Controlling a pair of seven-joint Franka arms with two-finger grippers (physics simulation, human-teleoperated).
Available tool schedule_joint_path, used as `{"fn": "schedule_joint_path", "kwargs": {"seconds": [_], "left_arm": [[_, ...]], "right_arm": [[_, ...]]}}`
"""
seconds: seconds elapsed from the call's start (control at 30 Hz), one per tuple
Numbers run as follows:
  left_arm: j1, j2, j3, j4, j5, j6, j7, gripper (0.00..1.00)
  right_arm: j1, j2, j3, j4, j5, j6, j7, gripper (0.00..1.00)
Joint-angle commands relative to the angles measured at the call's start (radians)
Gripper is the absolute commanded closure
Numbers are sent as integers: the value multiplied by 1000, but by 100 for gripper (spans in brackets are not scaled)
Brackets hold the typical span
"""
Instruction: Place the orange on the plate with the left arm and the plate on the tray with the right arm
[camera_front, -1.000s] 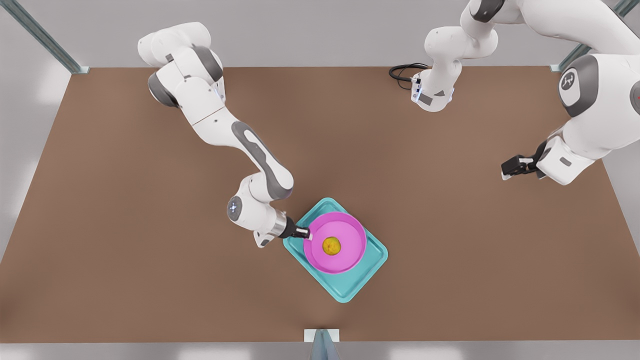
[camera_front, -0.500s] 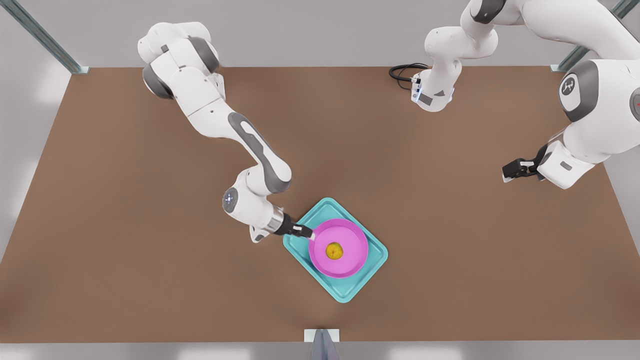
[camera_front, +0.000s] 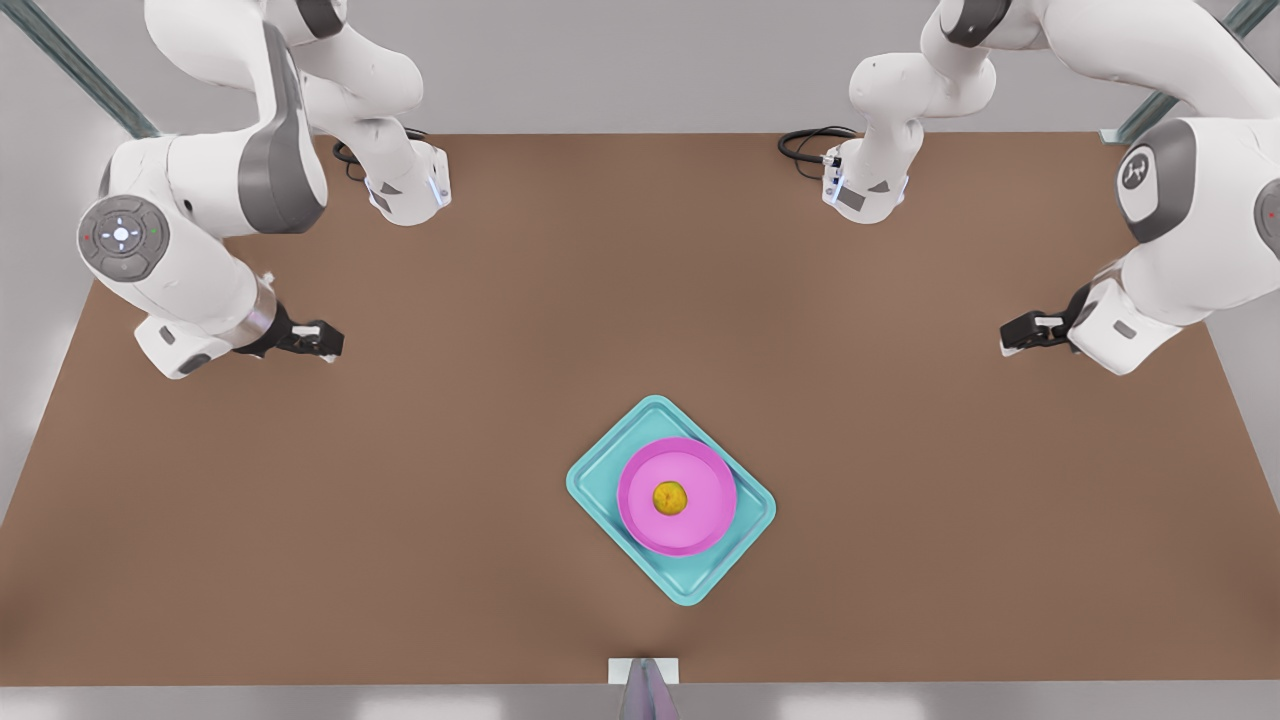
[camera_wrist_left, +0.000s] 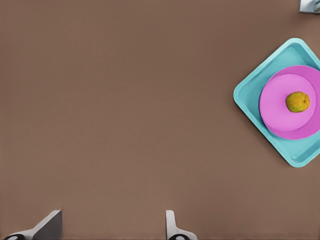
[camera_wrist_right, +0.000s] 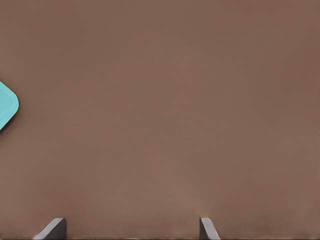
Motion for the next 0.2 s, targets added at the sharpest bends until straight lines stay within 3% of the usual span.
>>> {"fn": "schedule_joint_path", "kwargs": {"seconds": [0.0,0.17], "left_arm": [[0,-1,0,-1,1,-16,5,0],[-4,1,-6,-1,-1,-18,0,0]], "right_arm": [[-2,18,-7,-1,-17,-132,-118,0],[-2,18,-7,1,-14,-132,-118,0]]}}
